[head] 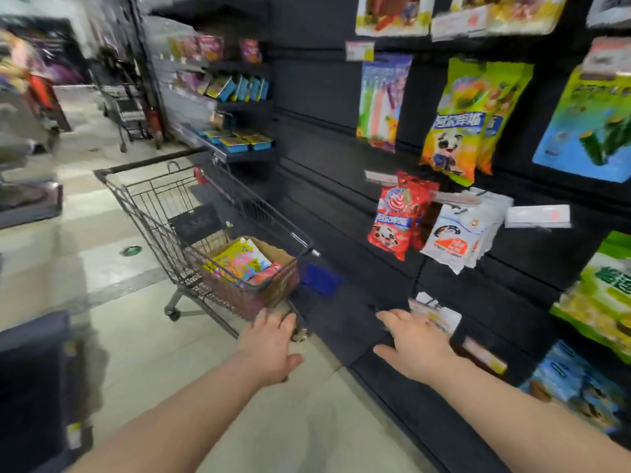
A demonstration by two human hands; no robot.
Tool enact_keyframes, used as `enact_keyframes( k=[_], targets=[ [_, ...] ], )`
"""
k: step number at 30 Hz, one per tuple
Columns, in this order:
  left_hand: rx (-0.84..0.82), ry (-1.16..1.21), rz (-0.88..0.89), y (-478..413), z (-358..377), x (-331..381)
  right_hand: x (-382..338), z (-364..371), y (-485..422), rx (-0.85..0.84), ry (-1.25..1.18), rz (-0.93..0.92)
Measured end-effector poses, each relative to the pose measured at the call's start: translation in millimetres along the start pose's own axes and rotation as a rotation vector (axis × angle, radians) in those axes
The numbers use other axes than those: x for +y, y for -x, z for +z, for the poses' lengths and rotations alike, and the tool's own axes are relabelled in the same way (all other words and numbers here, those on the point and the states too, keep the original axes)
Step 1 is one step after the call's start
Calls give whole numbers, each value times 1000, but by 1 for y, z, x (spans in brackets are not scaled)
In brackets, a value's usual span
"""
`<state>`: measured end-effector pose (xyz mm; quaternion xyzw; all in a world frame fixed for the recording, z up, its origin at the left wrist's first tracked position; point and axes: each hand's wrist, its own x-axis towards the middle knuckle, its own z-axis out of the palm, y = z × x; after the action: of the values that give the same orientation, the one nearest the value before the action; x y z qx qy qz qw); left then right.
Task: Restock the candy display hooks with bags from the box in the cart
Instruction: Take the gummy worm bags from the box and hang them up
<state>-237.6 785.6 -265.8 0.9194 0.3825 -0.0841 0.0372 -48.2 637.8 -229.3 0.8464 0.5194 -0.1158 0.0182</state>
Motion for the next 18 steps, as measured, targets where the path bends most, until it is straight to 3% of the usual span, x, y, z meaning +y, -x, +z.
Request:
enact_keyframes(
  k=[7, 18],
  targets=[
    [8, 0, -111, 10, -4, -114, -101, -1, -55, -40, 4, -105],
    [12, 5, -210, -30, -3, -196, -171, -7, -153, -88, 28, -213]
  ],
)
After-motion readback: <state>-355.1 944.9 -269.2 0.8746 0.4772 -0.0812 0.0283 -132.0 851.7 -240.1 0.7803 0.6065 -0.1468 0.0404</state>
